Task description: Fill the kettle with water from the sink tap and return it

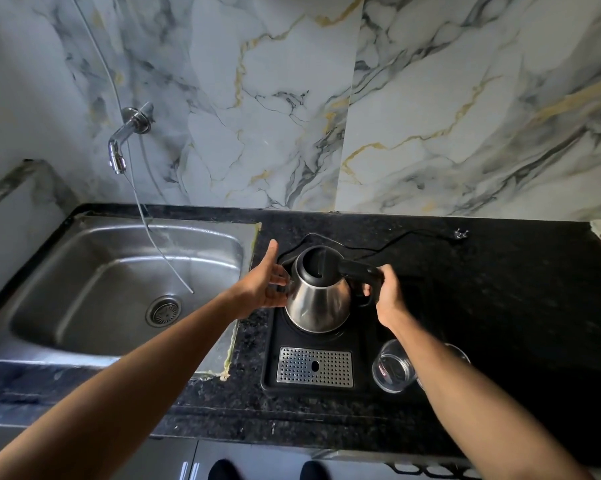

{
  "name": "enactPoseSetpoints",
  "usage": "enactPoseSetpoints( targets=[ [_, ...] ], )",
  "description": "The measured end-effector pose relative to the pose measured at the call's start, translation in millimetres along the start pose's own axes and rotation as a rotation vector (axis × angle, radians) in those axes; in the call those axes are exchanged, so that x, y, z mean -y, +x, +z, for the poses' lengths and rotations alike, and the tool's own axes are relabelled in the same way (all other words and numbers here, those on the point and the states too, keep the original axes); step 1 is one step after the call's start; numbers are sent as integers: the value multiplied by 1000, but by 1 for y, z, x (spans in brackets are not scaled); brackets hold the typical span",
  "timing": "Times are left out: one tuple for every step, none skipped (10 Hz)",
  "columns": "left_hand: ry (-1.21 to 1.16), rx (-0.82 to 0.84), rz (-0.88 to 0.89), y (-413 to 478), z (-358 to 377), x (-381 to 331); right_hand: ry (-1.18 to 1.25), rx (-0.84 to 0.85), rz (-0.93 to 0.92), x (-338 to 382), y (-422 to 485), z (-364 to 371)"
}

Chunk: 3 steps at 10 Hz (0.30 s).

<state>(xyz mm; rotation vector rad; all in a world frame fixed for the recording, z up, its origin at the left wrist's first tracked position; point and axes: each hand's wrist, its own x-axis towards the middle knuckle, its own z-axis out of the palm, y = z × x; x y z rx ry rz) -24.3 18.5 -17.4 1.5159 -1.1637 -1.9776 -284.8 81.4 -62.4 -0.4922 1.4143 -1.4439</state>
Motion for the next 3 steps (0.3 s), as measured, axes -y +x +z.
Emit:
enactPoseSetpoints(
  targets=[
    [20,18,-8,-6,5,-1,-61,6,-16,-1,-1,-1],
    [24,11,-5,-15,13,-7,-149,1,16,4,-2,-5],
    [110,26,-1,-22,12,-7,-247,74,41,22,1,-16]
  ],
)
